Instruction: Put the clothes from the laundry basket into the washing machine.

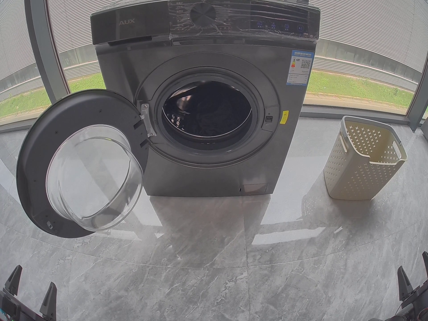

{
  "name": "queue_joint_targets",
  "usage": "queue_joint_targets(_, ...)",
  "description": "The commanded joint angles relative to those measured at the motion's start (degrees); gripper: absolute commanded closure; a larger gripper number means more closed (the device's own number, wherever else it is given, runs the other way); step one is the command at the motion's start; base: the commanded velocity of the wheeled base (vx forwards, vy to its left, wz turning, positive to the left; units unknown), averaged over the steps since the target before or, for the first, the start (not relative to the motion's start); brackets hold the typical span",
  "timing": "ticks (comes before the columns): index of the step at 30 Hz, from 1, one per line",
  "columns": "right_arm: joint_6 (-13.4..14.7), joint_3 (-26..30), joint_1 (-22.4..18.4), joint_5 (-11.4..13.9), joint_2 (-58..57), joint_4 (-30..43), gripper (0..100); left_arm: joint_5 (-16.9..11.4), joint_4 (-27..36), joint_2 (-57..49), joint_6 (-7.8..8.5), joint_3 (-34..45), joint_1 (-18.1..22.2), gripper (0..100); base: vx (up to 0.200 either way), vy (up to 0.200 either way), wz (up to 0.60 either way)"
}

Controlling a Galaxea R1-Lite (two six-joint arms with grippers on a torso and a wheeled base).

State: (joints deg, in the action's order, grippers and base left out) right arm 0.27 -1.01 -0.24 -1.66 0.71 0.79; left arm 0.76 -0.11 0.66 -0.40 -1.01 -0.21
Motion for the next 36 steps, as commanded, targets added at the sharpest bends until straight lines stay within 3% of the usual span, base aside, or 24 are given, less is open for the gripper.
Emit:
queue_joint_targets(1,0.0,0.6,0.0,0.0,-0.7,0.0,0,-0.1,0.0,-0.7,-0.3,0.9,-0.1,0,0.0,0.2,0.0)
queue_joint_targets(8,0.0,0.6,0.0,0.0,-0.7,0.0,0,0.4,0.0,-0.7,0.4,0.9,0.0,0,0.0,0.2,0.0)
queue_joint_targets(13,0.0,0.6,0.0,0.0,-0.7,0.0,0,-0.1,-0.1,-0.7,-0.65,0.9,0.0,0,0.0,0.16,0.0)
queue_joint_targets(21,0.0,0.6,0.0,0.0,-0.7,0.0,0,0.0,-0.1,-0.7,-0.65,0.9,0.0,0,0.0,0.0,0.0)
queue_joint_targets(32,0.0,0.6,0.0,0.0,-0.7,0.0,0,0.2,-0.1,-0.7,-1.36,0.9,0.0,0,0.0,0.164,0.0)
queue_joint_targets(34,0.0,0.6,0.0,0.0,-0.7,0.0,0,0.3,-0.1,-0.7,-1.18,0.9,0.0,0,0.0,0.0,0.0)
queue_joint_targets(36,0.0,0.6,0.0,0.0,-0.7,0.0,0,0.5,0.0,-0.7,0.14,1.0,0.1,0,0.0,0.0,0.0)
